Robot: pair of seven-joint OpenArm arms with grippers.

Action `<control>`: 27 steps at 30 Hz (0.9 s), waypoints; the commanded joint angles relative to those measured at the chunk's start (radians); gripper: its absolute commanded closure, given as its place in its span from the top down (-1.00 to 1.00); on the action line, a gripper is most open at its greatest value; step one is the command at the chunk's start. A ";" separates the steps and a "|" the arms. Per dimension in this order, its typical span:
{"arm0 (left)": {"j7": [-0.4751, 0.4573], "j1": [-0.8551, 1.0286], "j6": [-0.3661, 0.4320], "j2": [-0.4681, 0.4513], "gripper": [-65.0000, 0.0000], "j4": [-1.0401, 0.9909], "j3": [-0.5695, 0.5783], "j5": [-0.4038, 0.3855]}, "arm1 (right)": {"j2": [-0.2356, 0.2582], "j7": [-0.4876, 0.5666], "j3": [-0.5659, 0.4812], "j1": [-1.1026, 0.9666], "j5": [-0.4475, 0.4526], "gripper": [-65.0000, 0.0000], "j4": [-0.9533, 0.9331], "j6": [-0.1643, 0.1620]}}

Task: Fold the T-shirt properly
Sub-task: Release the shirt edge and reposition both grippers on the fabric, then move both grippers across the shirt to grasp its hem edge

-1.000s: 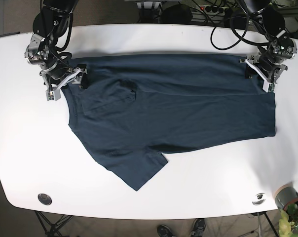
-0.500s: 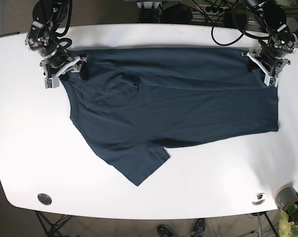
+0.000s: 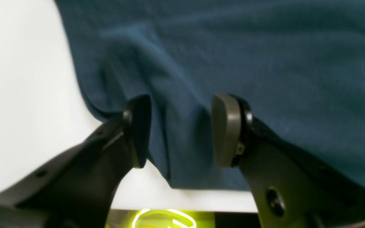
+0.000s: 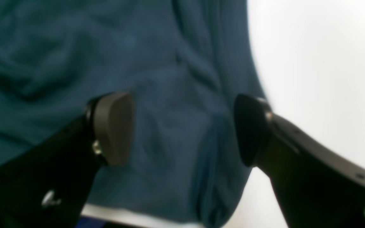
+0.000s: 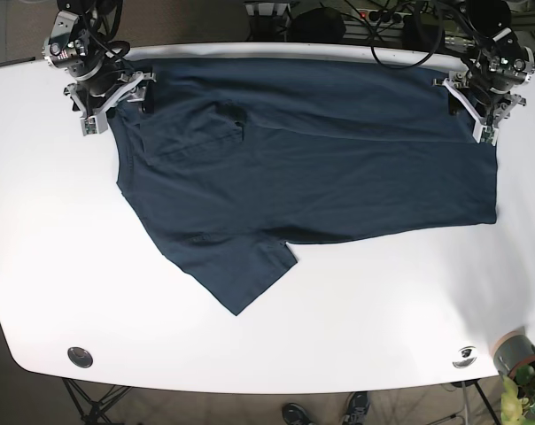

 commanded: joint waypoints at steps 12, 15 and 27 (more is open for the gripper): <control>-0.016 -0.146 -0.001 -0.015 -0.15 0.114 0.003 0.000 | 0.017 -0.065 -0.002 0.220 0.006 0.46 0.044 -0.004; -0.017 -0.242 -0.001 -0.017 -0.15 0.022 0.024 0.002 | 0.031 -0.094 -0.004 0.289 0.006 0.46 -0.004 -0.004; -0.040 -0.505 -0.001 -0.050 -0.16 -0.227 0.075 0.132 | 0.048 -0.106 -0.005 0.582 0.004 0.46 -0.311 -0.003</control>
